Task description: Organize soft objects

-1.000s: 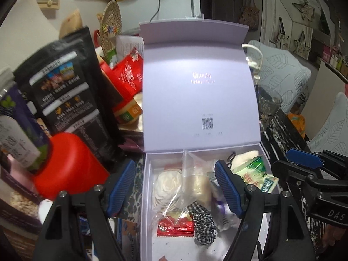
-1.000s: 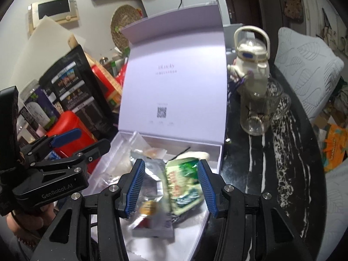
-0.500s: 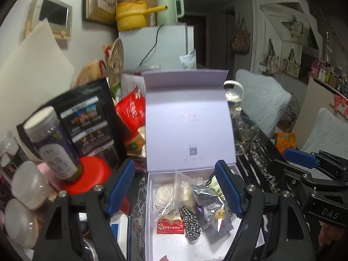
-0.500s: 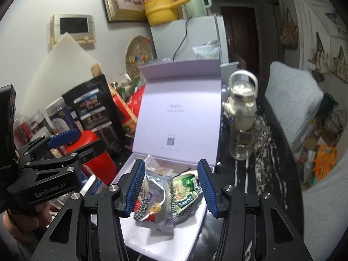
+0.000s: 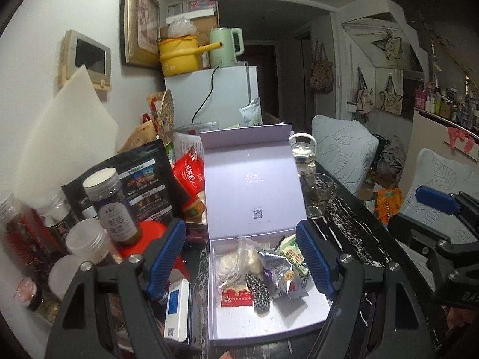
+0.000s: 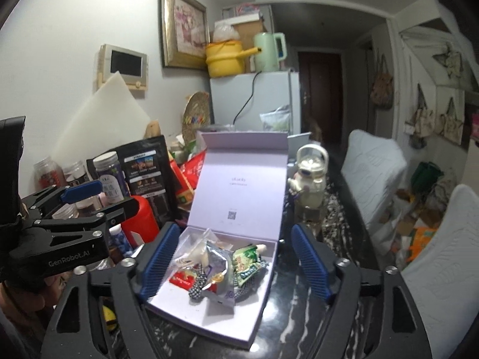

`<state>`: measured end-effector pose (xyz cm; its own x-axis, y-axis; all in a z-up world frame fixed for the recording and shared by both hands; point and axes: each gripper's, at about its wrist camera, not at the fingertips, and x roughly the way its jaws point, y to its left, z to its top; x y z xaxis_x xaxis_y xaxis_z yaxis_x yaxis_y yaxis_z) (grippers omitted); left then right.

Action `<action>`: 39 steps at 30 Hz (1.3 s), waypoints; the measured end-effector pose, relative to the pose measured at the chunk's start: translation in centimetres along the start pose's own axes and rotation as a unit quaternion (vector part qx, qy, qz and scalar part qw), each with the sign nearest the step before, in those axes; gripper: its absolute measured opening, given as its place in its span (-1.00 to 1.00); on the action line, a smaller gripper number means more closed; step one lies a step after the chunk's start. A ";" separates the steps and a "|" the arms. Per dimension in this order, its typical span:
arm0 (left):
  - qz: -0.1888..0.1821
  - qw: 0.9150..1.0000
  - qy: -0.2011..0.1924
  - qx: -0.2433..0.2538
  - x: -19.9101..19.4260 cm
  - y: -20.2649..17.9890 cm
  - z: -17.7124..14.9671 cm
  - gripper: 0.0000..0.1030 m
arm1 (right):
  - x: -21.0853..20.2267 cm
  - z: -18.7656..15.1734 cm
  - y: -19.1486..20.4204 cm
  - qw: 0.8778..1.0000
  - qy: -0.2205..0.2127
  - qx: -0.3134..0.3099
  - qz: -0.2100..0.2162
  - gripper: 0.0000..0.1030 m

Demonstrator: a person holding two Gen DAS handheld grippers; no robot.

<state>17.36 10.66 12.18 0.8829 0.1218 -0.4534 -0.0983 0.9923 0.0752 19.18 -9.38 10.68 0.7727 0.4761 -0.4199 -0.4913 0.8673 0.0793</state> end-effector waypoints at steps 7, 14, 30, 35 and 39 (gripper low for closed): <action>-0.012 1.000 -0.001 0.001 -2.4 -0.4 -2.1 0.49 | -3.6 -1.7 0.5 1.000 -0.015 0.005 -0.020 0.75; -0.039 0.999 0.009 0.001 -3.4 -0.6 -4.7 0.49 | -5.2 -4.3 0.8 0.999 -0.011 0.012 -0.033 0.75; -0.066 0.997 0.037 -0.008 -1.1 -0.7 -9.7 0.49 | -4.3 -10.0 0.3 0.997 0.033 0.045 -0.058 0.75; -0.075 0.996 0.048 -0.013 -0.5 -0.7 -10.2 0.49 | -3.7 -10.6 0.4 0.996 0.042 0.043 -0.058 0.75; -0.074 0.996 0.049 -0.011 -0.4 -0.9 -10.4 0.49 | -3.3 -11.0 0.4 0.996 0.048 0.042 -0.061 0.75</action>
<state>12.37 9.93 3.03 0.8390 -0.0250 -0.5436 0.0187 0.9997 -0.0170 12.05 -12.21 2.11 0.7804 0.3538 -0.5156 -0.3573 0.9290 0.0967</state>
